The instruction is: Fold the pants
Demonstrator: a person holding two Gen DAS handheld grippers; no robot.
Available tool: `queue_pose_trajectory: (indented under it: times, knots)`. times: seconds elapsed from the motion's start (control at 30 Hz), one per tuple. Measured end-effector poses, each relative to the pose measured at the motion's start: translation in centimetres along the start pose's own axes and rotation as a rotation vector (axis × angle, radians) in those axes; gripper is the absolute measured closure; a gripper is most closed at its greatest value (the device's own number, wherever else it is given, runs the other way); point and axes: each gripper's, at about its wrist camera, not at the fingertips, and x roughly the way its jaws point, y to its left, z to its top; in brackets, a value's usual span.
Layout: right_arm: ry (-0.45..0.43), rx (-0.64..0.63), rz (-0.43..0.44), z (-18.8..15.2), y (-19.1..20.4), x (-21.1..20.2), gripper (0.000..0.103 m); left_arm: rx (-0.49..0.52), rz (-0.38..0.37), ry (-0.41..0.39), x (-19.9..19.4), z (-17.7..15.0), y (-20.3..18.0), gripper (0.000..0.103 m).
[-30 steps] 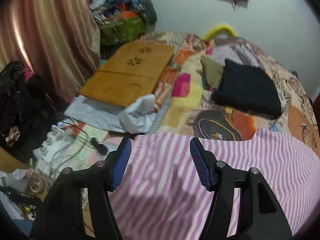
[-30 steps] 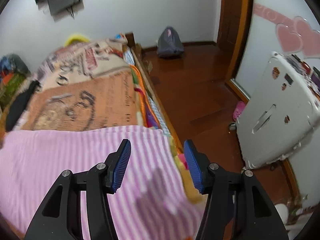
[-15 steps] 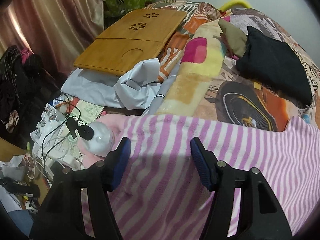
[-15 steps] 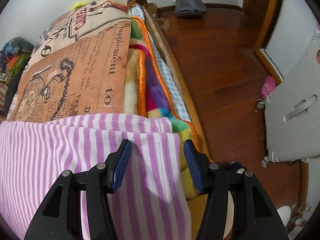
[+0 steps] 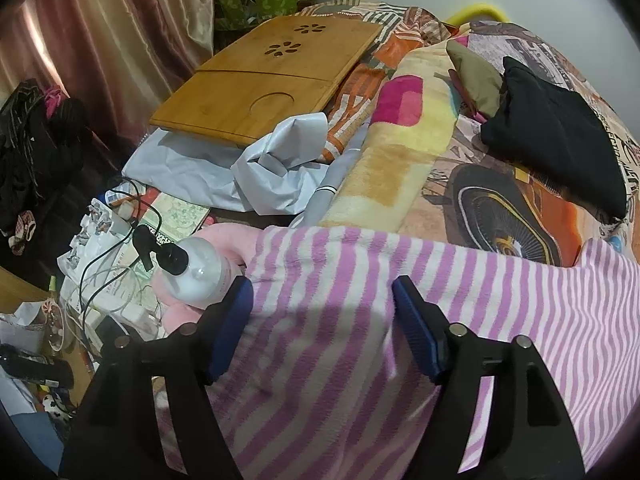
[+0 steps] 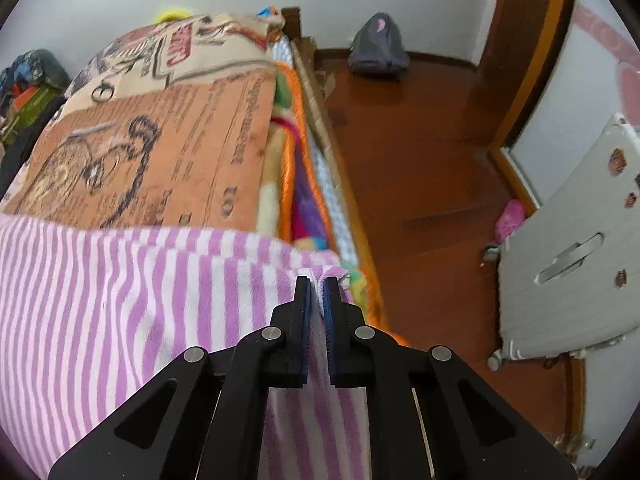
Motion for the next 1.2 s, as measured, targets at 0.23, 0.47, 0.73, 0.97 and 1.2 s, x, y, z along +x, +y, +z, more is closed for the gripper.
queue_pose_trajectory:
  times: [0.23, 0.47, 0.73, 0.97, 1.2]
  knots:
    - [-0.046, 0.038, -0.062, 2.4, -1.3, 0.1, 0.102, -0.025, -0.017, -0.002, 0.3, -0.3, 0.7, 0.021]
    - [0.007, 0.114, 0.016, 2.4, -1.7, 0.6, 0.096, 0.023, 0.042, -0.033, -0.5, -0.5, -0.3, 0.021]
    - [-0.041, 0.149, 0.025, 0.1, -1.4, -4.3, 0.075, 0.198, -0.013, -0.178, -8.8, -0.8, -6.0, 0.026]
    - [-0.127, 0.186, 0.089, -2.9, -1.0, -11.1, 0.074, 0.367, -0.259, -0.321, -18.7, -2.6, -14.2, 0.026]
    - [-0.248, 0.176, 0.065, -7.2, 0.4, -16.7, 0.043, 0.587, -0.483, -0.288, -23.3, -8.3, -24.2, 0.026]
